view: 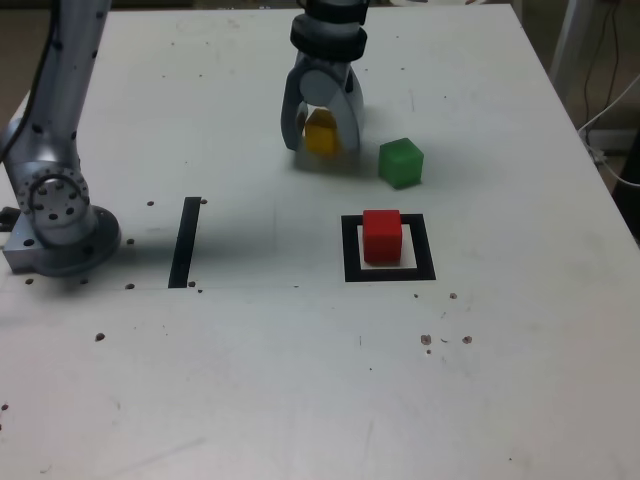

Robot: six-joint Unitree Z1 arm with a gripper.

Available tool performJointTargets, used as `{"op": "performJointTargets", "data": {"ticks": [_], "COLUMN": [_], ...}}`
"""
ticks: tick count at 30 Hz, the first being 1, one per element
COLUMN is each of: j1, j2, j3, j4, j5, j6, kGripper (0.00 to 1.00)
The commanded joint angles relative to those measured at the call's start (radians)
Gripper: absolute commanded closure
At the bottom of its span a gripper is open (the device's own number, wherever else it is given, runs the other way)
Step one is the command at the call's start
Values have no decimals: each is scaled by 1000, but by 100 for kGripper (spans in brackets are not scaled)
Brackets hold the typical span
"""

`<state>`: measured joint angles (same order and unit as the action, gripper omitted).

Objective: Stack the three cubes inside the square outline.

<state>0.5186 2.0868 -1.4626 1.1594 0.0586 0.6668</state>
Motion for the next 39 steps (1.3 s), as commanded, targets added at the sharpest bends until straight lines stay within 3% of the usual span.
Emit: {"op": "performJointTargets", "data": {"ticks": [1,15,21,34,39], "j1": [-4,-24,-75,-286,-380], "j2": [5,-3,-41,-136,-151], "j3": [-1,-19,-52,-111,-126], "j4": [0,16,70,186,204], "j5": [-4,-17,-32,-106,-119], "j6": [-3,-22,-77,-353,-470], "kGripper": [70,71,71,71,71]}}
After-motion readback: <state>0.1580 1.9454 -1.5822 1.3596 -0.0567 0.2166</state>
